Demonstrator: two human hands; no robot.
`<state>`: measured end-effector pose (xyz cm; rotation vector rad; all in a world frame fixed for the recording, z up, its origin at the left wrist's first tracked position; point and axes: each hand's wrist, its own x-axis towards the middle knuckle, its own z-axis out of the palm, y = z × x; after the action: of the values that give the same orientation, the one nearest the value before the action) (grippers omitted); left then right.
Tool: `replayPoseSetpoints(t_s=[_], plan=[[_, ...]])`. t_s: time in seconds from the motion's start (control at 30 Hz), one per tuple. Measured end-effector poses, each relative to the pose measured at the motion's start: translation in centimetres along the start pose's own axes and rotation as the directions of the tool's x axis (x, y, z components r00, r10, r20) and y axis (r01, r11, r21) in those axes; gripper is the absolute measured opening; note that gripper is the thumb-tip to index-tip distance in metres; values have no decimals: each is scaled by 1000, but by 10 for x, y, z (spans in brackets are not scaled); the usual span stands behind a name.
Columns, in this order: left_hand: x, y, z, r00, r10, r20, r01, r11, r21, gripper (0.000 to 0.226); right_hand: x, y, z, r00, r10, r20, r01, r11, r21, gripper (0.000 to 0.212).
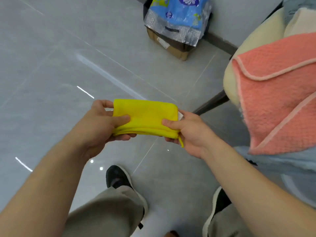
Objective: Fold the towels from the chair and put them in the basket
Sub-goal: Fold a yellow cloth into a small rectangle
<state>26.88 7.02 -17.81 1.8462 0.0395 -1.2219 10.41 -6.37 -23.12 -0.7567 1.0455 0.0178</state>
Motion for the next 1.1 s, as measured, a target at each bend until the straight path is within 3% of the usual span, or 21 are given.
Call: replayPoseSetpoints(t_s=[0.17,0.27,0.43,0.57,0.73,0.97,1.1], plan=[[-25,-48,-37,982,-189,19,189,966,-177,52,-30,23,36,980,194,-55,-198,976,-89,23],[-75,-59,-60,949,-308,70,315,912,-262,35,-81,16,70,930,341,-140,-362,915,-179,18],[-198,13,-127,871,-449,200,489,756,-435,25,-184,-73,165,888,435,-147,-455,793,-406,18],[-266,114,-212,904,-375,204,427,782,-454,29,-249,-160,268,896,441,-59,-416,784,-461,23],[-292,235,-319,959,-232,163,283,829,-483,35,-273,-247,381,916,388,99,-328,869,-371,29],[-250,359,-427,977,-131,170,210,737,-642,37,-218,-356,504,932,250,263,-144,921,-362,35],[-197,435,-491,989,-96,114,147,754,-640,37,-162,-418,576,922,175,345,-37,928,-371,35]])
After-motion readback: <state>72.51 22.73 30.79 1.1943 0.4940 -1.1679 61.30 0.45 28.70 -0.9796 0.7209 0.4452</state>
